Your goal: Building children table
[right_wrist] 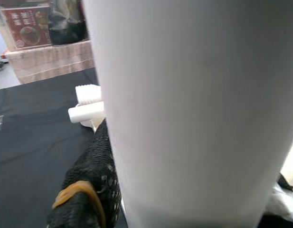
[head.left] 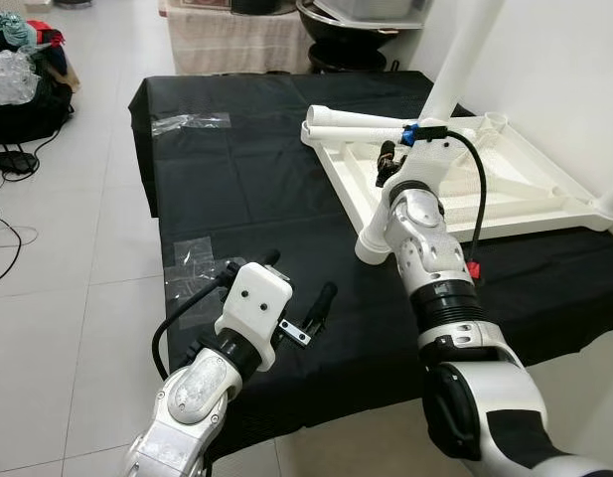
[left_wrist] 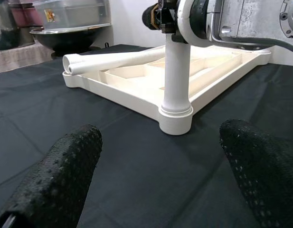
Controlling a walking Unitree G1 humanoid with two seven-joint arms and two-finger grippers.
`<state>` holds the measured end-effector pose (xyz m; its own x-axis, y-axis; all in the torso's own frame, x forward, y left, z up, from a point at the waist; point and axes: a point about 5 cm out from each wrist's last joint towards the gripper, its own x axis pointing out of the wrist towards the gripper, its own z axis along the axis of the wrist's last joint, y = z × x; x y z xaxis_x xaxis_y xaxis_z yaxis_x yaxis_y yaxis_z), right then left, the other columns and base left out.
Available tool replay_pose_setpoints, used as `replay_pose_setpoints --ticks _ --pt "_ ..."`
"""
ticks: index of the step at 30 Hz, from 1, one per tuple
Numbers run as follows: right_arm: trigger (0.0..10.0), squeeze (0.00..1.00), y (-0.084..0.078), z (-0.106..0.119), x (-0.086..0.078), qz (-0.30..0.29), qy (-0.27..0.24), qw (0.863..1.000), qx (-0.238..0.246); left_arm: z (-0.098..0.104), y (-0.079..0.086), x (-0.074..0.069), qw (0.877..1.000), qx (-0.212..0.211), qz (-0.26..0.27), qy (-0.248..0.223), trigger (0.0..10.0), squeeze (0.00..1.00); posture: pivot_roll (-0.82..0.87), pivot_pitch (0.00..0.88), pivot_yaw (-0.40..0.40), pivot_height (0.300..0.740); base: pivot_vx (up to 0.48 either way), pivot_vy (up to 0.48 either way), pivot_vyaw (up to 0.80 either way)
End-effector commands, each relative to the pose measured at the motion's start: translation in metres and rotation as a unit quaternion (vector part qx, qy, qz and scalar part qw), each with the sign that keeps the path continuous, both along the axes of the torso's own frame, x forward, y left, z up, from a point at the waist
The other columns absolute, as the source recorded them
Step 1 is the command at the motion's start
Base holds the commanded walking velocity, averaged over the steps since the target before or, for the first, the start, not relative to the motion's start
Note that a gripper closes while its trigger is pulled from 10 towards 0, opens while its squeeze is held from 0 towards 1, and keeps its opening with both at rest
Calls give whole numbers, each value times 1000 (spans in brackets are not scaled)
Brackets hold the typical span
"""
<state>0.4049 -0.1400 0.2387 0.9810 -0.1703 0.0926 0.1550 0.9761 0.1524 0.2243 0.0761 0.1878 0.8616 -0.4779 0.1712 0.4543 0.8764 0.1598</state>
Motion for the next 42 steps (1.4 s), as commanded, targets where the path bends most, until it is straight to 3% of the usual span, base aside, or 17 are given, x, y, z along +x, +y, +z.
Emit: replay_pose_setpoints --ticks 1,7,8,11,12,14,17,26,28,29,33,34,35,36,37,38,42 --pt "10000 0 -4 11 2 8 -23 1000 -3 -3 -1 0 1000 0 0 5 10000 0 75 104 -126 740 0 0 0" --pt "10000 0 -10 17 8 86 -26 996 12 -3 -1 0 1000 -1 0 5 10000 0 76 104 -125 740 0 0 0" --pt "10000 0 -2 14 8 190 -10 981 27 -2 -1 0 1000 0 0 5 10000 0 77 106 -126 740 0 0 0" --pt "10000 0 21 5 -17 495 -11 869 11 -2 -1 1 1000 0 1 4 10000 0 75 106 -126 740 0 0 0" --pt "10000 0 21 5 -17 495 -11 869 11 -2 -1 1 1000 0 1 4 10000 0 75 106 -126 740 0 0 0" --pt "10000 0 23 0 -45 634 -16 773 -13 -2 0 1 1000 0 2 4 10000 0 79 108 -128 740 0 0 0" --pt "10000 0 24 2 -56 682 -19 731 1 -2 0 1 1000 0 3 4 10000 0 79 108 -128 740 0 0 0" --pt "10000 0 31 7 -54 708 -30 705 -22 -2 0 1 1000 1 3 4 10000 0 81 111 -129 740 0 0 0" --pt "10000 0 31 7 -55 711 -27 702 -29 -2 0 1 1000 1 3 4 10000 0 81 111 -129 740 0 0 0" --pt "4275 0 33 5 -53 705 -24 707 -40 -2 0 1 1000 1 3 3 10000 0 81 111 -130 740 0 0 0" --pt "4275 0 34 4 -52 701 -20 711 -52 -2 0 1 1000 0 3 3 10000 0 81 111 -130 740 0 0 0" --pt "0 0 35 2 -45 663 -14 746 -57 -2 0 1 1000 0 4 4 10000 0 82 106 -131 740 0 0 0" --pt "0 0 34 1 -34 599 -14 798 -69 -2 0 1 1000 0 4 4 10000 0 82 102 -131 740 0 0 0" --pt "0 0 34 1 -34 599 -14 798 -69 -2 0 1 1000 0 4 4 10000 0 82 102 -131 740 0 0 0" --pt "0 0 33 0 -27 551 -14 831 -76 -3 0 1 1000 0 4 4 10000 0 82 102 -131 740 0 0 0" --pt "0 0 25 -1 -13 444 -8 893 -77 -3 0 1 1000 0 3 3 10000 0 80 98 -129 740 0 0 0" --pt "0 0 15 -3 -4 354 1 933 -60 -3 -1 1 1000 0 1 3 10000 0 78 96 -127 740 0 0 0"
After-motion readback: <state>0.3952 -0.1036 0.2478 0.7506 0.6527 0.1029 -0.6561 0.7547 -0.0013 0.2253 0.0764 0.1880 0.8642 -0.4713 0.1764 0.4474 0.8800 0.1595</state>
